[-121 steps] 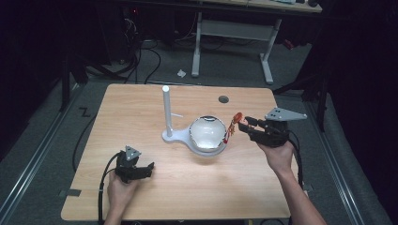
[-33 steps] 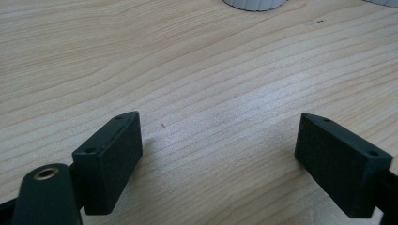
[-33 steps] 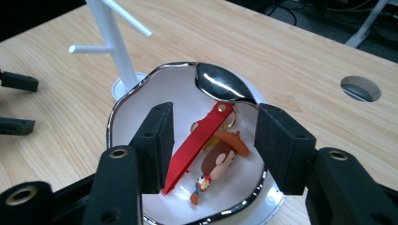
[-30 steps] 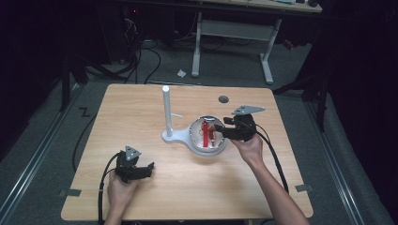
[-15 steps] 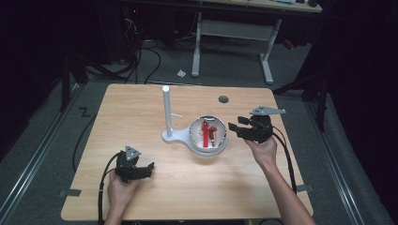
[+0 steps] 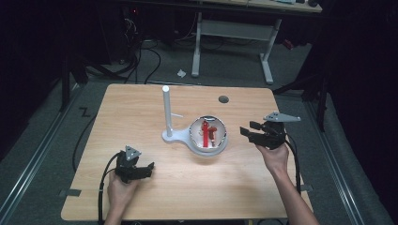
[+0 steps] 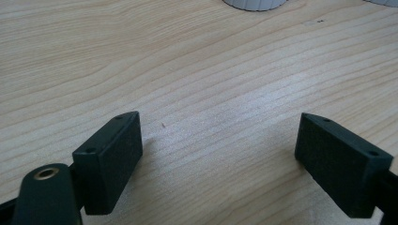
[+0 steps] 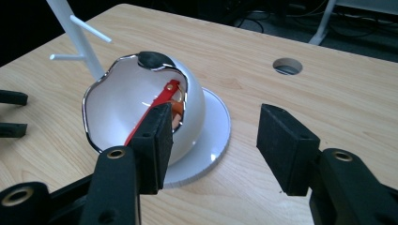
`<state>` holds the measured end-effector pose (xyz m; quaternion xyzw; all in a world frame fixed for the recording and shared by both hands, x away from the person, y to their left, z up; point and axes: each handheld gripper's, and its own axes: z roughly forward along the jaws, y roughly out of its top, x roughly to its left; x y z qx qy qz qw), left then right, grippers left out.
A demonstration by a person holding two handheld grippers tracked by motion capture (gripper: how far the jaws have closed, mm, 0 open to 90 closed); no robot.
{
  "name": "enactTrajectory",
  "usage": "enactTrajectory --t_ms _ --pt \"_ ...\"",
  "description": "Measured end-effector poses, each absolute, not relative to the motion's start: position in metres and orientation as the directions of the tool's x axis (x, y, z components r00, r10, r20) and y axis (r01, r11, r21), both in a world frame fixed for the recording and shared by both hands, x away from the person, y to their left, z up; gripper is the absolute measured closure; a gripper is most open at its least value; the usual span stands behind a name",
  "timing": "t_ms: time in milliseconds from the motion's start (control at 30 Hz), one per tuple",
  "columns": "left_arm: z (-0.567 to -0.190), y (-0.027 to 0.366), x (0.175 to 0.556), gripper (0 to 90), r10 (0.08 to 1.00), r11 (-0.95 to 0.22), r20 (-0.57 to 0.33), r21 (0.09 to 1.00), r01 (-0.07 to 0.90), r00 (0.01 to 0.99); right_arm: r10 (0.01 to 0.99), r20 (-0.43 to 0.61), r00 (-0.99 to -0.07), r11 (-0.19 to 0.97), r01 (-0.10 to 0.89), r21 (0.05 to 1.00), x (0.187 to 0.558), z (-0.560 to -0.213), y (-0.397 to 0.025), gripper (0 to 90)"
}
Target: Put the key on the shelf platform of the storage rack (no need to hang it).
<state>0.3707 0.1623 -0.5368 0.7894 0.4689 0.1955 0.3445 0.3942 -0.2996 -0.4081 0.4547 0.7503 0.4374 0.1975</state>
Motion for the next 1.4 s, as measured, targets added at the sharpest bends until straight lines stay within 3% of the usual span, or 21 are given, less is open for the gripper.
enactTrajectory --t_ms 667,1400 --pt "-0.537 0.162 0.371 15.6 0.875 -0.323 -0.014 0.727 0.606 0.484 0.876 0.133 -0.463 0.144 0.515 0.845 0.363 -0.421 -0.328 46.4" --pt "-0.537 0.162 0.371 15.6 0.875 -0.323 -0.014 0.727 0.606 0.484 0.870 0.157 -0.467 0.139 0.538 0.831 0.353 -0.445 -0.325 46.9"
